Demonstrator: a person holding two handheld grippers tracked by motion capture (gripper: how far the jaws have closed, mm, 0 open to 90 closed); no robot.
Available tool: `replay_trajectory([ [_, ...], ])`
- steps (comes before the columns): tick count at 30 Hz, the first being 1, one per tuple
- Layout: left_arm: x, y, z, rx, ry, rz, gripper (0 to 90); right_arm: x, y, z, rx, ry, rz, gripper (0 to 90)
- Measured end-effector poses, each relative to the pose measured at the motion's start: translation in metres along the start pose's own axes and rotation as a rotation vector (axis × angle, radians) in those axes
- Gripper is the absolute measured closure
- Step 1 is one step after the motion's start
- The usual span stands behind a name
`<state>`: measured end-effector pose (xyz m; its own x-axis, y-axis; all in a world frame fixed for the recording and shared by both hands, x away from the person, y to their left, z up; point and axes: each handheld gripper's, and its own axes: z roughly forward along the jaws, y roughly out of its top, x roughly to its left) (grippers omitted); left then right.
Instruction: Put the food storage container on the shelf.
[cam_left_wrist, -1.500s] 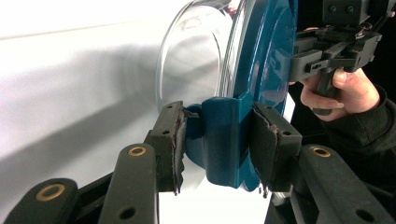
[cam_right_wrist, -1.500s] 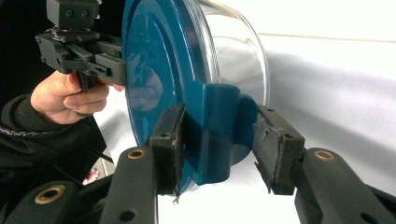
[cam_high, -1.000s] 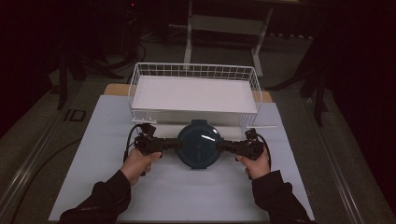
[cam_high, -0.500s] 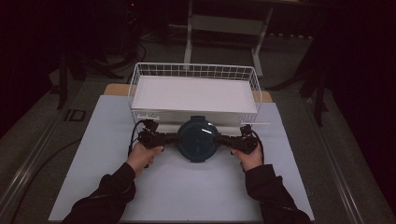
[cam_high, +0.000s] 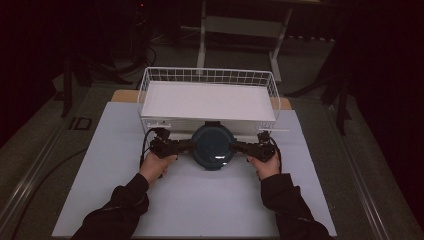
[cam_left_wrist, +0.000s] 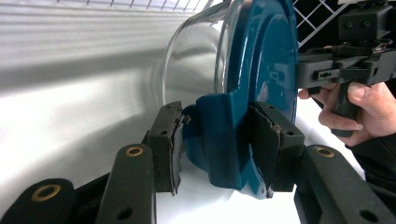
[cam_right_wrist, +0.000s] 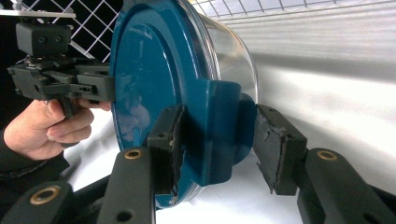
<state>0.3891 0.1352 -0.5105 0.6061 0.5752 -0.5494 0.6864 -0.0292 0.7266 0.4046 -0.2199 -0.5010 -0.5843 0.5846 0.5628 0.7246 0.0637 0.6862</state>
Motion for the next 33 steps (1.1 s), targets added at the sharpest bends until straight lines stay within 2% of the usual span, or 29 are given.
replay_trajectory([
  [1,0.000,-0.001,0.001,-0.008,0.003,-0.005,54.7,0.000,0.000,0.000,-0.004,-0.009,-0.002,52.9],
  [2,0.001,-0.001,0.001,-0.013,0.001,-0.004,54.3,0.001,0.000,0.000,-0.017,-0.030,-0.036,52.1],
  [5,0.004,-0.004,0.003,-0.034,-0.001,-0.003,53.0,0.004,0.000,0.000,-0.024,-0.066,-0.069,51.3],
  [6,0.004,-0.005,0.003,-0.044,0.009,0.014,52.2,0.004,0.000,0.000,-0.031,-0.076,-0.076,51.6],
  [8,0.000,-0.006,0.004,-0.068,0.051,0.048,50.4,0.005,0.000,0.001,-0.043,-0.084,-0.066,51.7],
  [10,-0.001,-0.004,0.004,-0.084,0.064,0.039,50.2,0.006,0.000,0.002,-0.058,-0.096,-0.064,51.5],
  [14,0.000,0.000,0.005,-0.090,0.094,0.073,50.0,0.007,0.002,0.004,-0.077,-0.128,-0.066,48.6],
  [17,-0.002,0.001,0.006,-0.108,0.129,0.080,49.6,0.009,0.004,0.005,-0.080,-0.153,-0.075,46.9],
  [20,-0.005,0.002,0.007,-0.120,0.171,0.098,49.0,0.010,0.006,0.006,-0.083,-0.171,-0.062,46.1],
  [24,-0.005,0.003,0.007,-0.118,0.167,0.096,48.5,0.011,0.008,0.008,-0.090,-0.185,-0.063,45.8],
  [27,-0.007,0.003,0.005,-0.104,0.165,0.088,48.1,0.016,0.008,0.007,-0.081,-0.202,-0.058,45.1],
  [28,-0.009,0.003,0.004,-0.104,0.149,0.067,44.2,0.018,0.007,0.006,-0.080,-0.196,-0.050,44.1],
  [29,-0.010,0.003,0.002,-0.096,0.133,0.052,42.2,0.019,0.007,0.005,-0.092,-0.174,-0.070,43.4],
  [30,-0.010,0.001,0.000,-0.093,0.120,0.056,41.9,0.023,0.007,0.003,-0.081,-0.187,-0.065,42.4],
  [31,-0.010,0.000,-0.002,-0.091,0.045,0.083,36.6,0.025,0.007,0.002,-0.074,-0.182,-0.063,40.4],
  [32,-0.011,-0.001,-0.003,-0.091,0.040,0.092,31.7,0.026,0.006,0.001,-0.078,-0.174,-0.057,39.9],
  [33,-0.012,-0.003,-0.004,-0.081,0.036,0.096,31.4,0.027,0.005,0.000,-0.080,-0.177,-0.080,39.8],
])
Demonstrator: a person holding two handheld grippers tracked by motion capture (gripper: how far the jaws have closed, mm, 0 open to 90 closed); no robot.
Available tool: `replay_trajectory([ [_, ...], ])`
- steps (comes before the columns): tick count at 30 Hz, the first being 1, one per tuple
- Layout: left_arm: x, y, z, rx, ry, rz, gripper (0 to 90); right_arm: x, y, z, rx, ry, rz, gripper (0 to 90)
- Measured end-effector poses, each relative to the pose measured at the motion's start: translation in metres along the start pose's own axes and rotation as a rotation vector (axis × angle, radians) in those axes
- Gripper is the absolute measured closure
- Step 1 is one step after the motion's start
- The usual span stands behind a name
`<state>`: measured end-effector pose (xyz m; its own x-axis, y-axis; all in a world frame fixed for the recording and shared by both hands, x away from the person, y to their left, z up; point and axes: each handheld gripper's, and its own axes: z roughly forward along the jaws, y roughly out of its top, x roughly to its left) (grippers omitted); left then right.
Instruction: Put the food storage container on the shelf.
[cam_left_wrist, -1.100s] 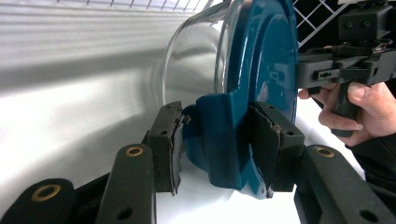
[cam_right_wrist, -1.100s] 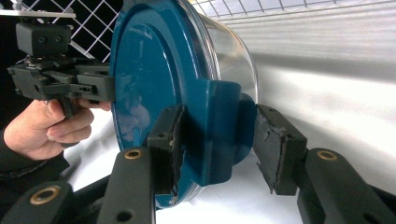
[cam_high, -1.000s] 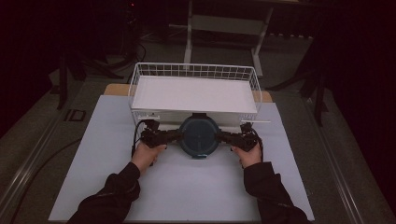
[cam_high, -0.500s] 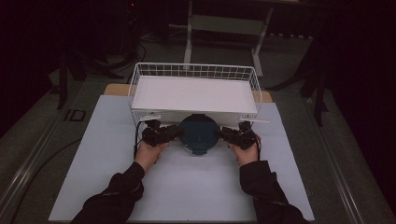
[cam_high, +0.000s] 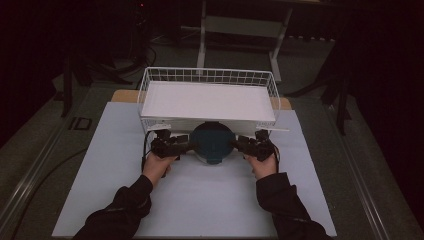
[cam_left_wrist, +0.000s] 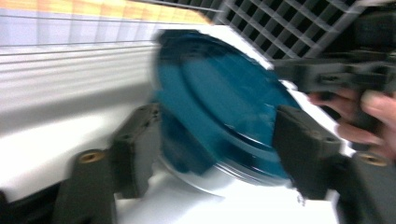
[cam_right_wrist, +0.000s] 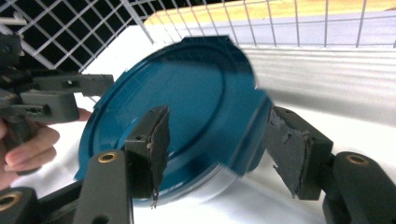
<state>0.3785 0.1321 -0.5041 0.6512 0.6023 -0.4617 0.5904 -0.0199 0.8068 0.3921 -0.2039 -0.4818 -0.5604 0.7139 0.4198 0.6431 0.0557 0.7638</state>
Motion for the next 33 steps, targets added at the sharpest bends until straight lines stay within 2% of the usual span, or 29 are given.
replay_trajectory([
  [1,-0.001,-0.001,-0.001,0.013,-0.012,-0.014,29.1,0.001,-0.001,-0.001,-0.006,0.001,-0.031,39.7],
  [4,-0.006,-0.007,-0.006,0.027,-0.032,-0.020,23.1,0.007,-0.003,-0.007,-0.013,-0.002,-0.043,38.6],
  [6,-0.010,-0.010,-0.010,0.032,-0.023,0.010,16.5,0.010,-0.006,-0.010,-0.011,0.007,-0.038,38.2],
  [7,-0.012,-0.012,-0.012,0.038,-0.029,0.016,16.1,0.012,-0.008,-0.011,-0.006,0.009,-0.045,38.2],
  [10,-0.021,-0.015,-0.017,0.048,-0.056,0.033,10.8,0.020,-0.014,-0.015,0.008,0.015,-0.064,38.2],
  [12,-0.026,-0.016,-0.021,0.048,-0.083,0.033,2.0,0.025,-0.017,-0.018,0.012,0.031,-0.067,38.2],
  [15,-0.034,-0.018,-0.028,0.059,-0.093,0.051,0.8,0.033,-0.021,-0.021,0.017,0.058,-0.080,40.7],
  [17,-0.039,-0.019,-0.034,0.059,-0.100,0.065,0.2,0.040,-0.025,-0.023,0.023,0.069,-0.097,45.5],
  [19,-0.044,-0.020,-0.040,0.058,-0.120,0.065,0.2,0.046,-0.029,-0.023,0.028,0.057,-0.120,50.5],
  [22,-0.051,-0.023,-0.050,0.054,-0.130,0.083,0.2,0.054,-0.036,-0.020,0.049,0.067,-0.127,60.0],
  [24,-0.055,-0.026,-0.056,0.046,-0.129,0.087,0.2,0.060,-0.040,-0.016,0.073,0.066,-0.157,70.0],
  [27,-0.060,-0.032,-0.064,0.037,-0.115,0.107,0.2,0.065,-0.046,-0.008,0.120,0.086,-0.163,89.7],
  [29,-0.063,-0.036,-0.069,0.027,-0.092,0.131,0.2,0.067,-0.048,-0.002,0.148,0.093,-0.166,90.0],
  [33,-0.064,-0.044,-0.074,0.009,-0.068,0.142,0.2,0.069,-0.050,0.008,0.169,0.085,-0.181,90.0],
])
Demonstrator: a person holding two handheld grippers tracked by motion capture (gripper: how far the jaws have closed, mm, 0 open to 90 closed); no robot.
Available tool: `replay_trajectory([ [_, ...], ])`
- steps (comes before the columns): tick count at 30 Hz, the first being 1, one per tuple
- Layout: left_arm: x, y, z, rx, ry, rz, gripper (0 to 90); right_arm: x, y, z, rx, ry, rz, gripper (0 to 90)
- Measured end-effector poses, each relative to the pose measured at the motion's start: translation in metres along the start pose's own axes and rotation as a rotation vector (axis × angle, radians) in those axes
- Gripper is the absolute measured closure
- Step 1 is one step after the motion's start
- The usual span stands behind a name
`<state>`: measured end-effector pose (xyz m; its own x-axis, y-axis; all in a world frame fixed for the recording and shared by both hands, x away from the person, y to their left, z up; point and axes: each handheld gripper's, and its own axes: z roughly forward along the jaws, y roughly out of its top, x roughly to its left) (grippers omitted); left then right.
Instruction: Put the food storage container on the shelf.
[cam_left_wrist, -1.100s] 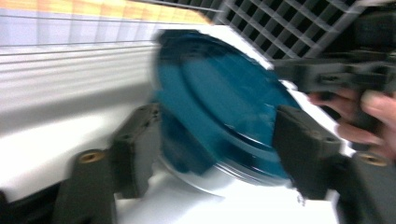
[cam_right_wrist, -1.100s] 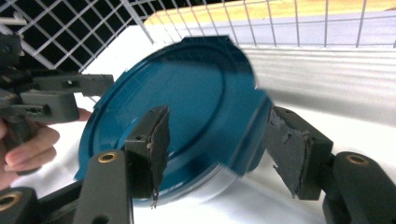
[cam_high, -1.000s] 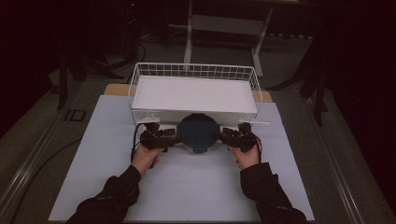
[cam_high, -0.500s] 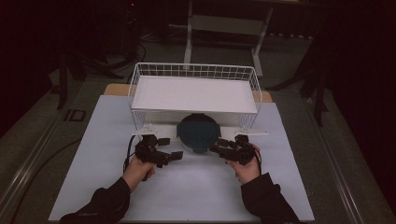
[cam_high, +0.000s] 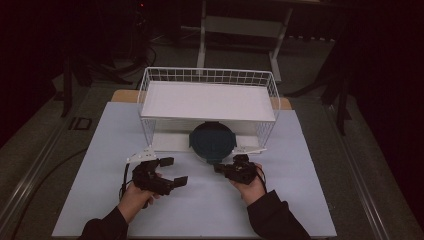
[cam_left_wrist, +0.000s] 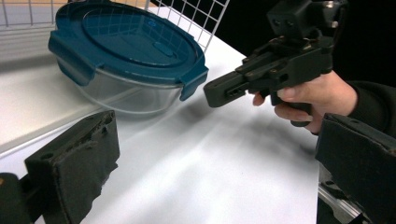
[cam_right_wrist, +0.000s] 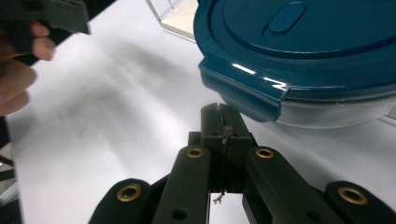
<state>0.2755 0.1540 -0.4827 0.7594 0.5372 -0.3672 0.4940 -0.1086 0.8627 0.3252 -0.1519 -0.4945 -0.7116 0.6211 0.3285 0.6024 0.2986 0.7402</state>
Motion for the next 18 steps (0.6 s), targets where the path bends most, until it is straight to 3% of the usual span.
replay_trajectory([
  [7,-0.001,-0.004,0.000,-0.011,0.016,0.029,0.2,-0.002,0.006,0.012,0.011,-0.027,-0.017,90.0],
  [18,0.000,-0.009,0.001,-0.024,0.013,0.023,0.2,-0.017,0.016,0.030,0.008,-0.064,-0.008,89.9],
])
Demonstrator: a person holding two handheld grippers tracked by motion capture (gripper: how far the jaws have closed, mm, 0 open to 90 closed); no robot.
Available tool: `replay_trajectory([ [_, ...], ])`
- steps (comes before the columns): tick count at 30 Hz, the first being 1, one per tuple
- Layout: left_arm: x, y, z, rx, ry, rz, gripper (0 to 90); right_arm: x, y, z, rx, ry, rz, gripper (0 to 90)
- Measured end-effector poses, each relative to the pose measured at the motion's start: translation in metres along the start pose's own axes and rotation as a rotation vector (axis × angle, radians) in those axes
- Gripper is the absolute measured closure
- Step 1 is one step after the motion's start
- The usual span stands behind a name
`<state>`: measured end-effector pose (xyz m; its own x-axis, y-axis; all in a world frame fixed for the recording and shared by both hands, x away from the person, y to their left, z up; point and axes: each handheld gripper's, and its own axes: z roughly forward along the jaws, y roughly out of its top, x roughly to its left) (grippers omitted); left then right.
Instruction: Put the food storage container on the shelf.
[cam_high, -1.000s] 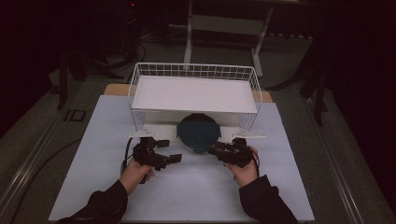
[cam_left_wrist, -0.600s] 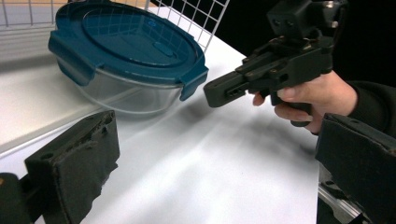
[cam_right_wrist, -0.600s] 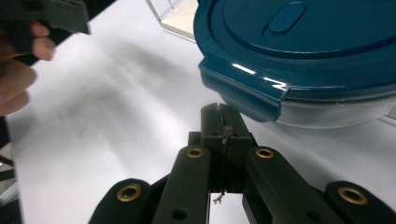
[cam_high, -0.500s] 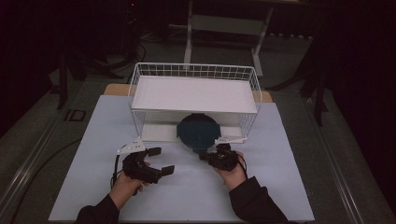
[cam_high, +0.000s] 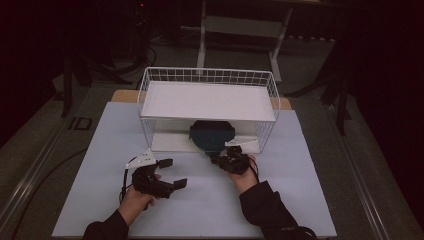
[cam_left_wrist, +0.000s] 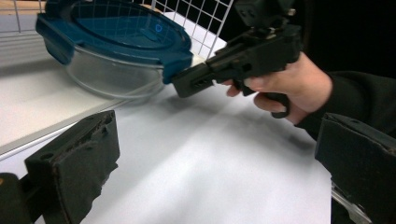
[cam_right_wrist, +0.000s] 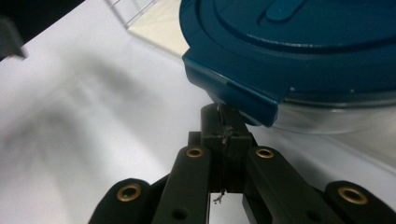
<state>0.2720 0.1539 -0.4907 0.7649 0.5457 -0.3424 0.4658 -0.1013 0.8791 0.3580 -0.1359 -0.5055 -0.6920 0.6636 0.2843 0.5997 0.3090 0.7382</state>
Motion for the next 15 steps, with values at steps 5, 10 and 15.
replay_trajectory([
  [5,0.000,-0.001,0.001,0.004,0.007,0.010,0.2,-0.007,0.009,0.005,-0.014,-0.019,0.004,89.9],
  [10,-0.002,-0.001,0.002,0.007,0.010,0.029,0.2,-0.012,0.015,0.009,-0.020,-0.035,0.003,89.9],
  [15,-0.002,-0.003,0.004,0.014,0.008,0.020,0.2,-0.017,0.020,0.011,-0.030,-0.056,0.008,89.8],
])
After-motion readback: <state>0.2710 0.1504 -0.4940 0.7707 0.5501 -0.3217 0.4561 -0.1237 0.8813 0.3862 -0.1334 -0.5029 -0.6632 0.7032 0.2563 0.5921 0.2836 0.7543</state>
